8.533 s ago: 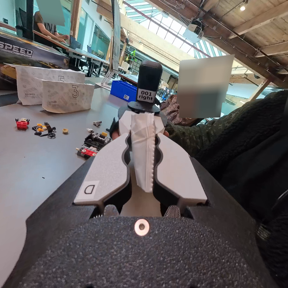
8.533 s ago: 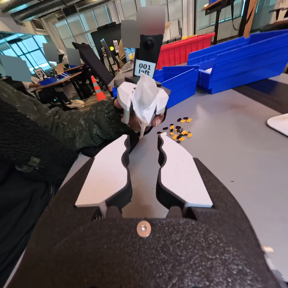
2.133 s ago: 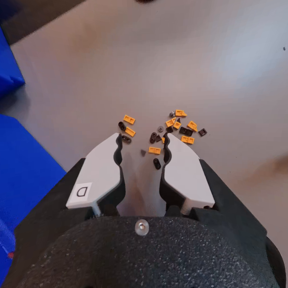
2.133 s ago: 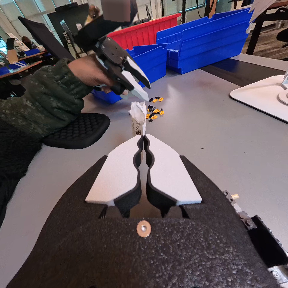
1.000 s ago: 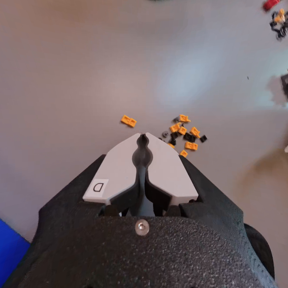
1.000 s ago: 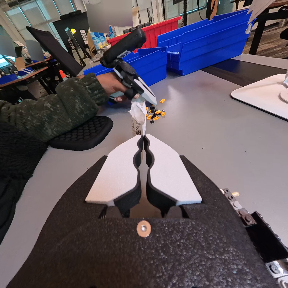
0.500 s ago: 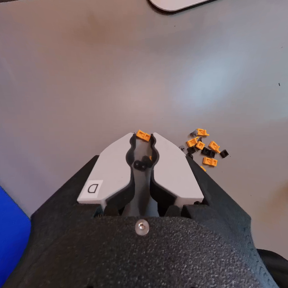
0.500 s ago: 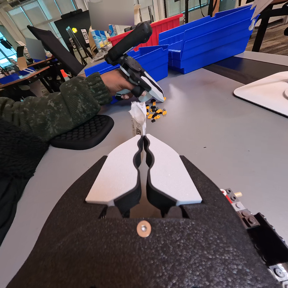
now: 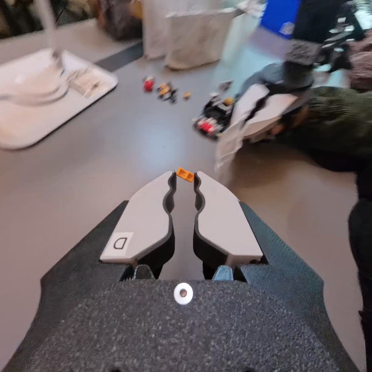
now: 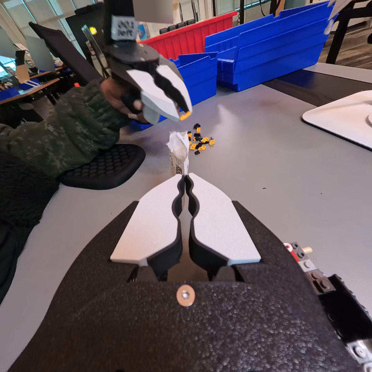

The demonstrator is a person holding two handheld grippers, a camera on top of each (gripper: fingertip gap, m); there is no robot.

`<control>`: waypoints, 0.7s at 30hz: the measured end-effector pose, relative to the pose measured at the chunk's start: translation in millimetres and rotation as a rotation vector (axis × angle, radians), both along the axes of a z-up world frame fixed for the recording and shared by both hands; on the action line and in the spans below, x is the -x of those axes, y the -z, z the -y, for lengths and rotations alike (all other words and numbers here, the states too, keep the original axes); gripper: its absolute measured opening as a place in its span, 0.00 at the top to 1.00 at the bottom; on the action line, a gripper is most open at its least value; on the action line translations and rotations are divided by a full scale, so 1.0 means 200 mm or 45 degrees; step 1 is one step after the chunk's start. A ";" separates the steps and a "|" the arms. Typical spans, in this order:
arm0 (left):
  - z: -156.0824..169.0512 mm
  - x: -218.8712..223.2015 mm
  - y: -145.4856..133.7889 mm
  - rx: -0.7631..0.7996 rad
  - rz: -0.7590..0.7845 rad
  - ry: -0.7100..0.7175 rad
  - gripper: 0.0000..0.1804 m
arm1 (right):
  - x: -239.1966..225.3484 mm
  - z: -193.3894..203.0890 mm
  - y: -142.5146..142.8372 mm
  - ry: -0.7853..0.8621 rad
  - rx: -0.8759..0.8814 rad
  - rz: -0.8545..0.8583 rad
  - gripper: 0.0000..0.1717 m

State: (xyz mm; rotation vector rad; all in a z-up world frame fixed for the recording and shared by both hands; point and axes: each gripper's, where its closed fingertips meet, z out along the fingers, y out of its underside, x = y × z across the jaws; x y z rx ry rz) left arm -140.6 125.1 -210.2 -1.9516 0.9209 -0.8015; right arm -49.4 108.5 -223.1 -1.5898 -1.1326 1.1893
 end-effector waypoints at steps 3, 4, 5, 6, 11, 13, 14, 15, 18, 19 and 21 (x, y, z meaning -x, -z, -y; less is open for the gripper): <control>0.09 -0.17 -0.09 -0.118 0.031 0.152 0.91 | 0.01 0.01 0.02 -0.013 -0.009 0.025 1.00; 0.11 -0.22 -0.10 -0.140 0.018 0.183 0.91 | 0.02 0.02 0.02 -0.018 -0.010 0.030 1.00; 0.12 -0.25 -0.09 -0.157 -0.007 0.200 0.91 | 0.02 0.02 0.02 -0.020 -0.014 0.030 1.00; 0.12 -0.27 -0.07 -0.164 -0.045 0.205 0.91 | 0.02 0.02 0.02 -0.022 -0.015 0.027 1.00; 0.09 -0.30 -0.01 -0.167 -0.106 0.181 0.88 | 0.02 0.04 0.01 -0.042 -0.009 0.012 1.00; 0.09 -0.28 -0.04 -0.185 -0.068 0.172 0.85 | 0.03 0.04 0.01 -0.046 -0.010 0.006 1.00; 0.08 -0.26 -0.06 -0.189 -0.049 0.161 0.83 | 0.02 0.04 0.01 -0.047 -0.008 0.000 1.00; 0.07 -0.24 -0.07 -0.193 -0.036 0.139 0.83 | 0.02 0.04 0.00 -0.045 -0.007 -0.007 1.00; -0.06 -0.01 -0.08 -0.179 -0.098 -0.150 0.86 | 0.01 0.02 -0.01 -0.025 0.004 -0.025 1.00; -0.13 0.12 -0.07 -0.145 -0.143 -0.328 0.87 | 0.01 0.01 -0.01 -0.016 0.008 -0.033 1.00; -0.20 0.38 0.02 -0.028 -0.289 -0.627 0.85 | 0.00 0.00 -0.02 -0.003 0.020 -0.045 1.00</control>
